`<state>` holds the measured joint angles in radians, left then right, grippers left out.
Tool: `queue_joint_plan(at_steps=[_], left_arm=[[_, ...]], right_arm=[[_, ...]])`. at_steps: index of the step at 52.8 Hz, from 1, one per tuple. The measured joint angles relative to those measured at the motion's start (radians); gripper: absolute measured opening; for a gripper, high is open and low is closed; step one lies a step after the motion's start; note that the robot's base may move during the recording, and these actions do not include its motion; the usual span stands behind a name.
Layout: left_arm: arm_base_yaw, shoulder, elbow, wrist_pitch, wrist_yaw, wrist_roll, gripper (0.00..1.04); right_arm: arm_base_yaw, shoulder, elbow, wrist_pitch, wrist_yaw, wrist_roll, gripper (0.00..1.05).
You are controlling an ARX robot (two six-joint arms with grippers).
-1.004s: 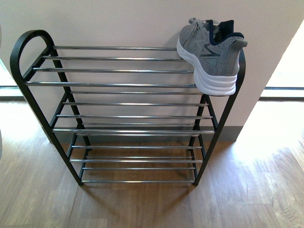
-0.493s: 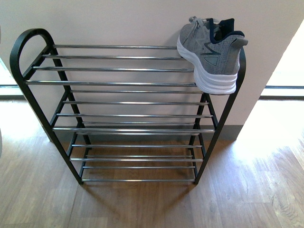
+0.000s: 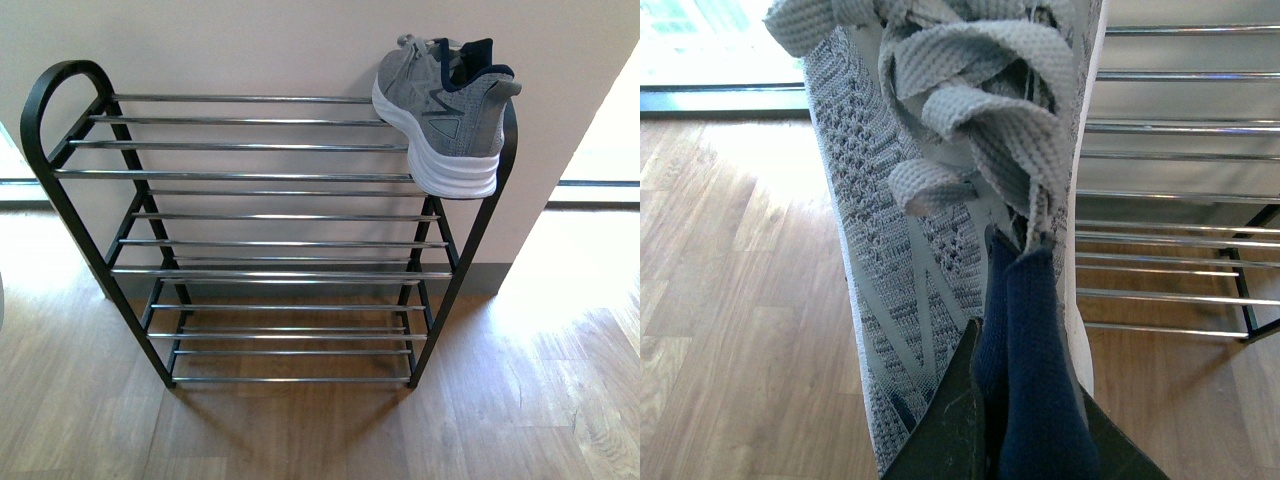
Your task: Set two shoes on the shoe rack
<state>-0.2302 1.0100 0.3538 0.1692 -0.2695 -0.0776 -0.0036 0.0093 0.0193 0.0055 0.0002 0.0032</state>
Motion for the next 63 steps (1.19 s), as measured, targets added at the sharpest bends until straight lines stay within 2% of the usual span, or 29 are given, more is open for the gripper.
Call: queue_joint_plan(at_steps=[18, 20, 29, 45, 63], left_arm=[[0.0, 0.0, 0.0, 0.0, 0.001, 0.0, 0.03], [0.0, 0.0, 0.0, 0.0, 0.002, 0.0, 0.03], [0.0, 0.0, 0.0, 0.0, 0.001, 0.0, 0.03], [0.001, 0.0, 0.0, 0.0, -0.013, -0.001, 0.03], [-0.009, 0.0, 0.0, 0.0, 0.018, 0.001, 0.03]], right_arm=[[0.0, -0.003, 0.0, -0.002, 0.0, 0.0, 0.01], [0.0, -0.003, 0.0, -0.002, 0.0, 0.0, 0.05], [0.0, -0.003, 0.0, -0.002, 0.0, 0.0, 0.33], [0.0, -0.004, 0.0, -0.003, -0.003, 0.0, 0.96], [0.002, -0.005, 0.0, -0.004, 0.003, 0.0, 0.96]])
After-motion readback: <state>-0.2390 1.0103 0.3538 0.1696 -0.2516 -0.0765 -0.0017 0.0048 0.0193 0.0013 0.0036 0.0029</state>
